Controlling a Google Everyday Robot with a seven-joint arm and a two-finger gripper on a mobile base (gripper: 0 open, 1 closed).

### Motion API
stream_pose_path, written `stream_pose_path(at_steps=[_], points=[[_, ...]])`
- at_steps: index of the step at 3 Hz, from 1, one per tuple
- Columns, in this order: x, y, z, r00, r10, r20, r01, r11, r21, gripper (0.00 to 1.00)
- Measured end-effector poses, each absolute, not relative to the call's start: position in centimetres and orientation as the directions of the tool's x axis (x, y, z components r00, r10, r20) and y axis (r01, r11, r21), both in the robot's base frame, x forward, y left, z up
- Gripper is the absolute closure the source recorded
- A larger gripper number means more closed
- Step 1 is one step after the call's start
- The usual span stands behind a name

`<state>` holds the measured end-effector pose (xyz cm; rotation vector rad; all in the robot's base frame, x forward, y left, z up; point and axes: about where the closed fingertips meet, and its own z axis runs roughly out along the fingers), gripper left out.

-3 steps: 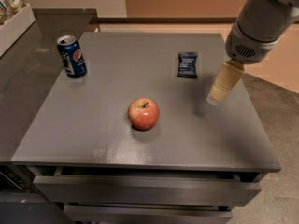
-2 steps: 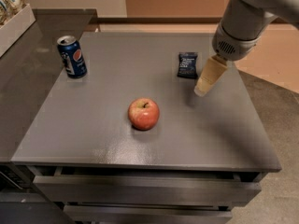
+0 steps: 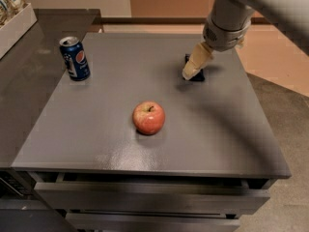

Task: Move rxbar blueberry near apple

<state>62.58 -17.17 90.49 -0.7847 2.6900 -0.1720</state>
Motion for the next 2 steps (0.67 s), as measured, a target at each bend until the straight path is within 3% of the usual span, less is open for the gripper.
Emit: stream_pose_path(at_steps=[2], points=[[66.8,-15.6,89.1,-0.892,-0.286,-0.35,-0.253,0.958,-0.138,0.0]])
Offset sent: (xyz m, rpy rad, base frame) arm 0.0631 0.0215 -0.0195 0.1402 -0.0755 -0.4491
